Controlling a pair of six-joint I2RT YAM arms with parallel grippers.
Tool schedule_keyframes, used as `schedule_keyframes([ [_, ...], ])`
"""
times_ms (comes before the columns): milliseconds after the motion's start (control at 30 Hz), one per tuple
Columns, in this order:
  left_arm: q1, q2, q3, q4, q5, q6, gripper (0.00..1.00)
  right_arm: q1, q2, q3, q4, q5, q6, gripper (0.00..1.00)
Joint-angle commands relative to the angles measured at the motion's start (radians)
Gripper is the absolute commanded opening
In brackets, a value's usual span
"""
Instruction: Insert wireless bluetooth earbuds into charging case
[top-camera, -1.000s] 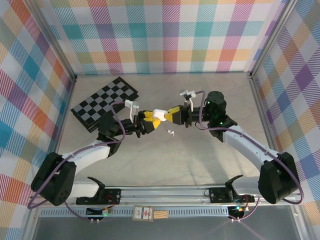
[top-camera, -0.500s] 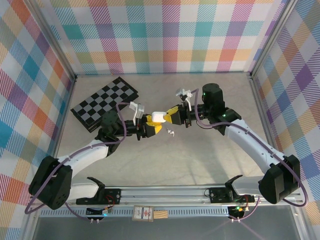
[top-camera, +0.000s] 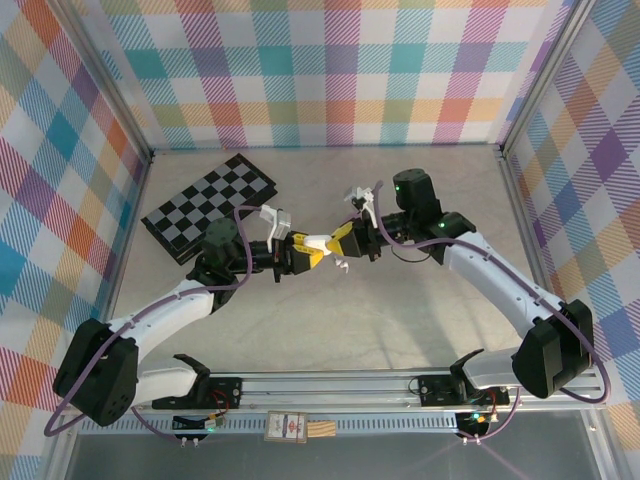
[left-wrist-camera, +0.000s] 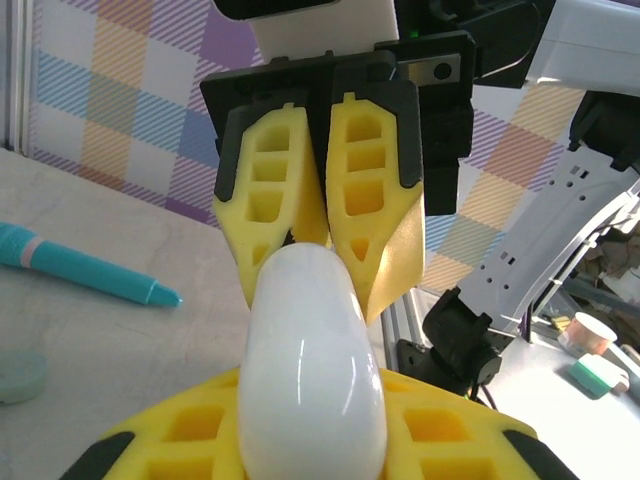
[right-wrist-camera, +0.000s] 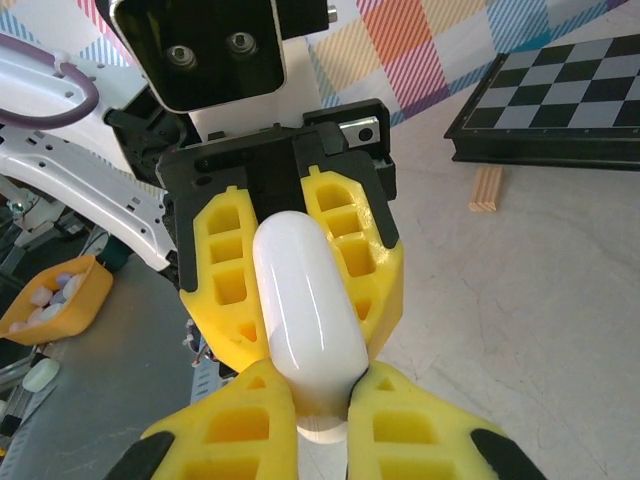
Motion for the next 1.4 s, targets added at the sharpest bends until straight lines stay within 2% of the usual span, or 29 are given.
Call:
schedule_keyframes([
  [0, -0.013, 0.004, 0.023, 0.056, 0.045, 0.005, 0.11, 0.007, 0.006, 0.031, -0.019, 0.003, -0.025, 0.08],
  [67, -0.013, 0.007, 0.018, 0.063, 0.044, 0.007, 0.07, 0.007, 0.004, 0.033, -0.015, 0.013, -0.017, 0.14],
  [167, -0.014, 0.002, 0.004, 0.093, 0.039, 0.009, 0.06, 0.009, 0.002, 0.031, 0.010, 0.066, 0.033, 0.31],
  [267, -0.015, -0.007, -0.004, 0.090, 0.037, 0.030, 0.05, 0.010, 0.005, 0.033, 0.037, 0.160, 0.088, 0.37],
  [500, -0.028, -0.064, -0.005, -0.087, 0.021, 0.231, 0.05, 0.009, -0.017, 0.019, 0.132, 0.208, 0.166, 0.39],
  [667, -0.041, -0.104, -0.001, -0.221, -0.024, 0.420, 0.06, 0.010, -0.026, 0.017, 0.140, 0.228, 0.176, 0.50],
  [867, -0.047, -0.138, -0.048, -0.229, -0.126, 0.623, 0.06, 0.006, -0.101, -0.057, 0.244, 0.258, 0.231, 0.69],
  [1067, -0.055, -0.151, -0.088, -0.196, -0.194, 0.699, 0.05, -0.068, -0.163, -0.178, 0.381, 0.407, 0.425, 0.73],
  [1200, -0.056, -0.164, -0.115, -0.138, -0.229, 0.704, 0.05, -0.112, -0.095, -0.168, 0.248, 0.524, 0.487, 0.73],
  [1367, -0.056, -0.184, -0.153, -0.107, -0.308, 0.697, 0.05, -0.111, 0.087, -0.077, 0.006, 0.623, 0.500, 0.73],
])
